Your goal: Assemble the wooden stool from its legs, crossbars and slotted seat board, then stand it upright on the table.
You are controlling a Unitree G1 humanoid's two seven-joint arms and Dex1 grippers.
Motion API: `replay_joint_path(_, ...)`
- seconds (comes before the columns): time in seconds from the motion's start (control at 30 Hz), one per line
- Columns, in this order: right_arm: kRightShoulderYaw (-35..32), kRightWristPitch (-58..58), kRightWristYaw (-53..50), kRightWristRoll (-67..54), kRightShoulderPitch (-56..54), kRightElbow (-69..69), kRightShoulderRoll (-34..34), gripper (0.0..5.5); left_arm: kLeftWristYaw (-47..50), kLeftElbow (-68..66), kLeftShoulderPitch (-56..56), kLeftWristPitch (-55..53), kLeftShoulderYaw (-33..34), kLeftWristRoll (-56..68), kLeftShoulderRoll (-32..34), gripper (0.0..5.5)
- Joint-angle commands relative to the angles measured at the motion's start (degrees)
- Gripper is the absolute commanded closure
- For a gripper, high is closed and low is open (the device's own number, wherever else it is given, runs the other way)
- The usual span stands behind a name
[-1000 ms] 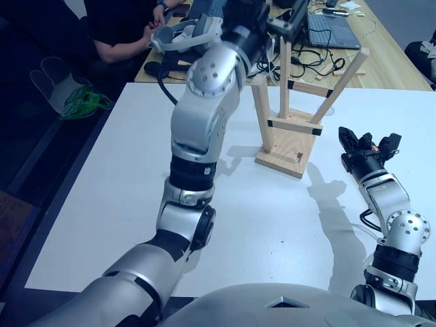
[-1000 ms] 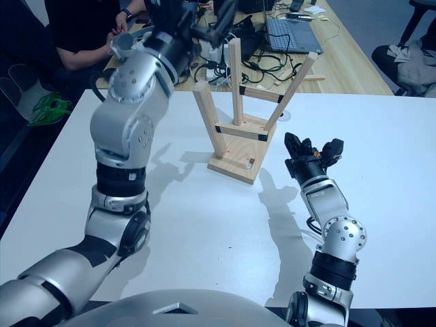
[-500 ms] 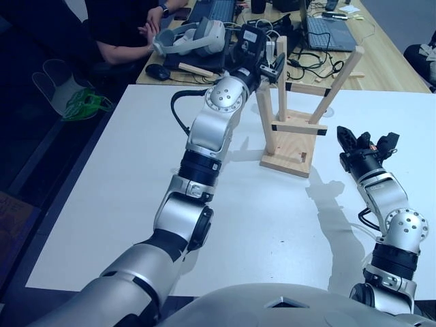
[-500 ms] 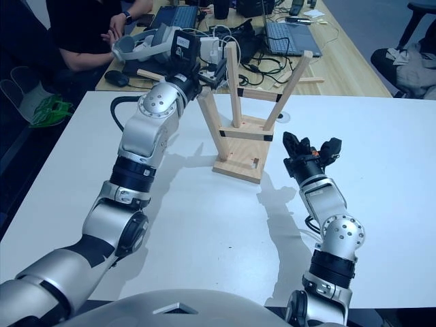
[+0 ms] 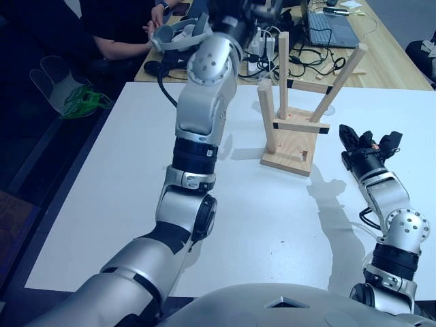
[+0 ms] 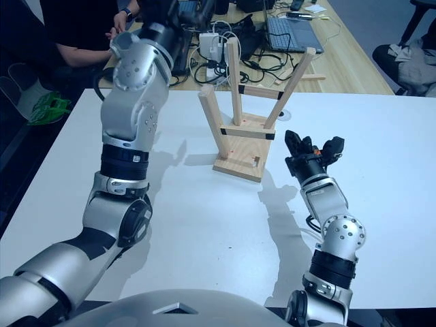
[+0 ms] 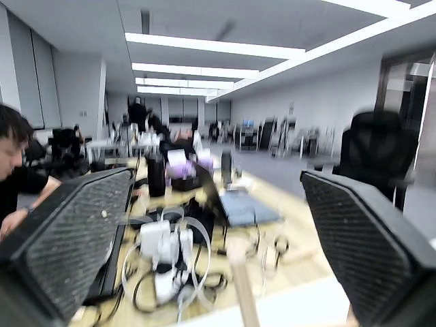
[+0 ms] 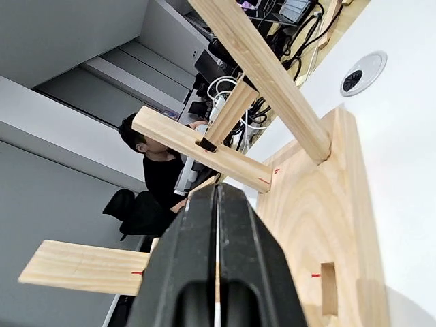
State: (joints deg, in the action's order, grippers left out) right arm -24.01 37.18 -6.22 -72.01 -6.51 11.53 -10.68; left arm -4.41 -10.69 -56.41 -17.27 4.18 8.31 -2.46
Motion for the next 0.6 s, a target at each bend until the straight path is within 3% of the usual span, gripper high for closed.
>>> replay_joint_path(0.03, 0.2, 1.6, 2.7, 9.0, 5.1, 0.0, -8.7, 5.35, 0.9, 6.4, 3.0, 1.9, 3.4, 3.3, 0.1, 0.91)
replay_joint_path(0.3, 1.5, 2.5, 15.4, 24.6, 14.3, -5.8, -21.5, 4.2, 4.2, 13.7, 15.5, 2.0, 3.5, 2.6, 0.2, 0.91)
replay_joint_path(0.6, 3.2, 4.3, 24.9, 33.4, 20.0, -9.7, -24.8, 2.67, 5.9, 16.4, 19.3, 3.0, 1.8, 1.9, -0.4, 0.91)
